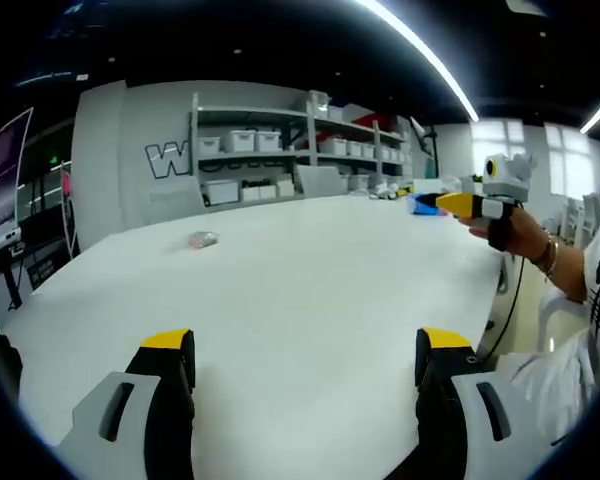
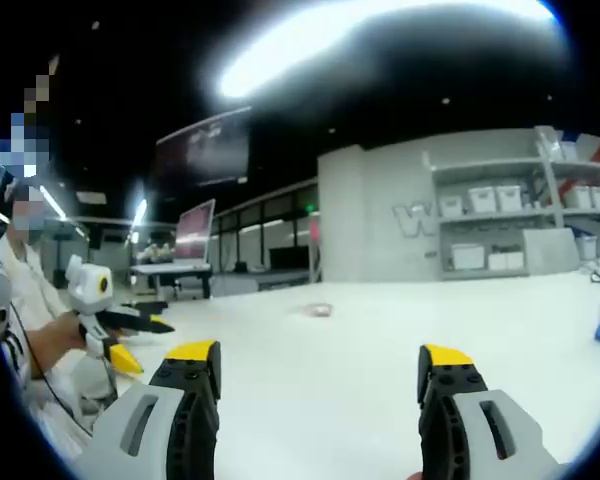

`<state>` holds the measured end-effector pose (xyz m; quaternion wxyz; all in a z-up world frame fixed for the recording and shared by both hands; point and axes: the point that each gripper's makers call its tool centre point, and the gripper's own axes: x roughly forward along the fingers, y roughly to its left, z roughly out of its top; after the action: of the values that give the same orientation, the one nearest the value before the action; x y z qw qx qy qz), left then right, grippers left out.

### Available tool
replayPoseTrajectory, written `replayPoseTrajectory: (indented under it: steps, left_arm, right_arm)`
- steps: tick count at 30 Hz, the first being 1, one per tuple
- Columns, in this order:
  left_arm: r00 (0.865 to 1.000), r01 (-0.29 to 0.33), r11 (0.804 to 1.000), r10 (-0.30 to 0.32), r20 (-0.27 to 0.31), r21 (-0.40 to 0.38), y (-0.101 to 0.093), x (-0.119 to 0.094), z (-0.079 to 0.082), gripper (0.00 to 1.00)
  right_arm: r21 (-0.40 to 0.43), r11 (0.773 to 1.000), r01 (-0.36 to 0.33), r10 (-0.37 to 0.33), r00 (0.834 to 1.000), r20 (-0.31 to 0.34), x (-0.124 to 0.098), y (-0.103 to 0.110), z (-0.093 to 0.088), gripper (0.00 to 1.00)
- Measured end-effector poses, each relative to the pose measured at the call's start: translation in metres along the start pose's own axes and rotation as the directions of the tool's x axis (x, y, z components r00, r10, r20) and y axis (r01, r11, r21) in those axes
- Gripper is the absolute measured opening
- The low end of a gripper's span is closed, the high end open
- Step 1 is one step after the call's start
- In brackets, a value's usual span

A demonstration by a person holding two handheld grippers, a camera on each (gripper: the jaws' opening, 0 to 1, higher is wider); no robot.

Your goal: Open the resealable bag by pulling the two sides of the seal apart until the entire bag opening is separated and visibly accessible.

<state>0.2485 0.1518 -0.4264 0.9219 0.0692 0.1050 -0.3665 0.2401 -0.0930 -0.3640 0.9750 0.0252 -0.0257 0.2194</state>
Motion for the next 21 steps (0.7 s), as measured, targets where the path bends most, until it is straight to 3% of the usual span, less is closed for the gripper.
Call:
replayPoseTrajectory:
  steps: [21]
  left_arm:
    - [1.0,0.005,1.0,-0.005,-0.019,0.008,-0.0022,0.0028,-0.0055,0.9]
  right_arm:
    - [0.004,1.0,-0.012,0.012,1.0,-0.014,-0.0004,0.002,-0.0048,0.82]
